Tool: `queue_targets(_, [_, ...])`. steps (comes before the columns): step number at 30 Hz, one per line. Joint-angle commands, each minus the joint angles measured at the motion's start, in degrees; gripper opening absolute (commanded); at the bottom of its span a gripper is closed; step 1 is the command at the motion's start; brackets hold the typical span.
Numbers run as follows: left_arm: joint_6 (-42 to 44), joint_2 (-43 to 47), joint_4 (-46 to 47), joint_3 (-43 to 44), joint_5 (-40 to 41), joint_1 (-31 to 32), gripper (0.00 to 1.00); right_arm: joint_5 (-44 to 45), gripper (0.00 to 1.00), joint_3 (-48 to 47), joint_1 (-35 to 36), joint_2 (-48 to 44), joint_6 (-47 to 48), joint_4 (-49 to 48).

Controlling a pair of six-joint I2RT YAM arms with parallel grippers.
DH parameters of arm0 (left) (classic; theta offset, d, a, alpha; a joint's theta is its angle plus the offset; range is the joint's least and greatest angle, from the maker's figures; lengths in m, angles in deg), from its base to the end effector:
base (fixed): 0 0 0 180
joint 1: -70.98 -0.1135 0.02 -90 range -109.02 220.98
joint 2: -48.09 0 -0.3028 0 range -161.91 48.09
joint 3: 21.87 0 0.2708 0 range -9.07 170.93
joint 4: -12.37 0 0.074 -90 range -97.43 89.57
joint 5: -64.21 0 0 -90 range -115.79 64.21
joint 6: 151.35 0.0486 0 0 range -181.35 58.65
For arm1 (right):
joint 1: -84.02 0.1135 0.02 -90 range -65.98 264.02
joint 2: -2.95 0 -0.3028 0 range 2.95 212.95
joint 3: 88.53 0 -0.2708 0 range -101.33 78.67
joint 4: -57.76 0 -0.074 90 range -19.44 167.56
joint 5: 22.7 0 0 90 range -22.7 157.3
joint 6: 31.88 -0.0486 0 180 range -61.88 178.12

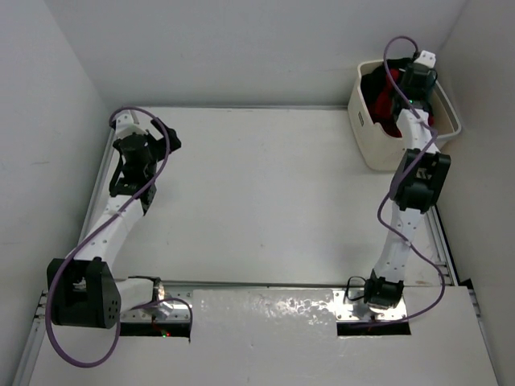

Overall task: Fold and stack the t-shirts
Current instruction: Grab crumpled tshirt from bin with the right arm, then move the tshirt to the center of the board

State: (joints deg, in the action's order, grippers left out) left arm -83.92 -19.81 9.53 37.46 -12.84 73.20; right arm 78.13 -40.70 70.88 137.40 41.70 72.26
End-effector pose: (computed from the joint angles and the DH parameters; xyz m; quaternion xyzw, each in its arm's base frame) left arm 0.2930 -0.0005 0.3297 -0.2061 0.7442 -0.0498 0.6333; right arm 0.6009 -0.1497 0.2837 0.2583 0.7583 -0.0587 0.5956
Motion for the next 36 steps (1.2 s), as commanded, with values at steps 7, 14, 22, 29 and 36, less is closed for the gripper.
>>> queue_targets(7, [-0.55,-0.83,6.48,0.32,-6.08,0.15,1.0,-3.35,0.0,1.69,3.03,-23.35,7.54,-2.84])
queue_targets(14, [-1.86,-1.45,8.24,0.24,-9.17,0.15,1.0,-17.58,0.0,-6.84,12.69,-26.52,9.22,-1.52])
queue_targets(22, [-3.89,-0.75,6.66,-0.47,-12.25,0.15,1.0,-37.09,0.0,-7.44,22.37,-28.38,-4.65,-19.79])
queue_targets(29, [-6.51,6.01,-0.53,-3.45,-3.91,0.15,1.0,-34.83,0.0,20.56,21.24,-35.56,-8.27,-26.81])
queue_targets(36, [-12.23,16.38,-14.95,-6.7,7.26,0.15,1.0,-34.1,0.99,55.02,13.94,-38.57,-19.61,-30.11])
